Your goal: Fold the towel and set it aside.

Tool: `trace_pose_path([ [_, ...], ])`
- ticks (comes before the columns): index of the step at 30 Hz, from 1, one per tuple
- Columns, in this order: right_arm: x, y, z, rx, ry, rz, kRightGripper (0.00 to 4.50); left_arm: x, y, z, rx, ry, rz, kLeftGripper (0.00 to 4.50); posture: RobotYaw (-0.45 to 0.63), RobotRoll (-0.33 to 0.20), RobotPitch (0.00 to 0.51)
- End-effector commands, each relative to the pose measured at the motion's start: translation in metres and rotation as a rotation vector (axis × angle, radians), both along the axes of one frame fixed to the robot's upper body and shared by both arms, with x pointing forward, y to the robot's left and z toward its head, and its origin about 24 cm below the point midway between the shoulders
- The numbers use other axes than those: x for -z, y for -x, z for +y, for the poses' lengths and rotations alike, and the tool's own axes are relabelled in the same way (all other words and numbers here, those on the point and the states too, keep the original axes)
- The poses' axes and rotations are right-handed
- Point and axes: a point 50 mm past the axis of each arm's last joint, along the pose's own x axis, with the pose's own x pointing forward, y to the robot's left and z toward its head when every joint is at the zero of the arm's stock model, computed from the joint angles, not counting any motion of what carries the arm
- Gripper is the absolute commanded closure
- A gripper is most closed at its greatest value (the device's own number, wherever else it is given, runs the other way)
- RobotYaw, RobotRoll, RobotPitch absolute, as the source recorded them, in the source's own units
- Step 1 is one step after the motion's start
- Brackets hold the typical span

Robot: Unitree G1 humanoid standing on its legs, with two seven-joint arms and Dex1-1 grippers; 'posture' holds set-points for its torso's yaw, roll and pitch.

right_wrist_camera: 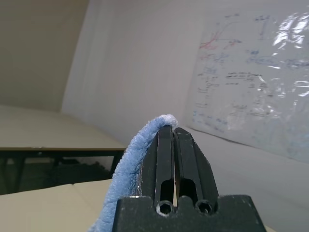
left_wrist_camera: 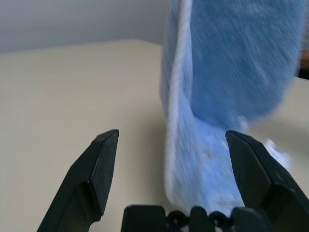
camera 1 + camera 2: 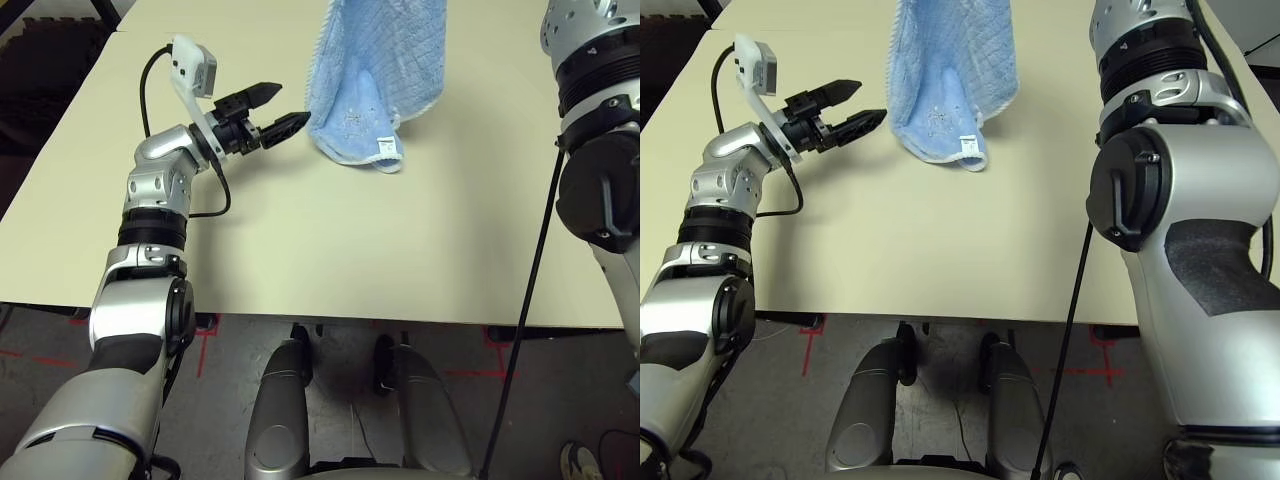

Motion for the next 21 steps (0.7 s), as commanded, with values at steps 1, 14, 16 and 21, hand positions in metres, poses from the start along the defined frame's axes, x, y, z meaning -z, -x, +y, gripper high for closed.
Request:
trace_pose_path([
  [1, -0.005, 0.005, -0.002, -0.014, -0.002, -0.037, 4.48, -0.007, -0.004, -0.015, 0.014, -0.014, -0.038, 0.0, 0.12, 0.0, 0.274],
  [14, -0.024, 0.014, -0.029, 0.059, -0.054, -0.055, 4.48, 0.022, -0.005, -0.047, 0.253, -0.053, 0.128, 0.0, 0.09, 0.0, 0.268],
  [16, -0.025, 0.014, -0.032, 0.068, -0.058, -0.057, 4.48, 0.027, -0.005, -0.043, 0.258, -0.074, 0.151, 0.0, 0.09, 0.0, 0.266],
  [21, -0.025, 0.014, -0.039, 0.095, -0.069, -0.044, 4.48, 0.049, 0.003, -0.028, 0.349, -0.191, 0.259, 0.0, 0.09, 0.0, 0.264],
])
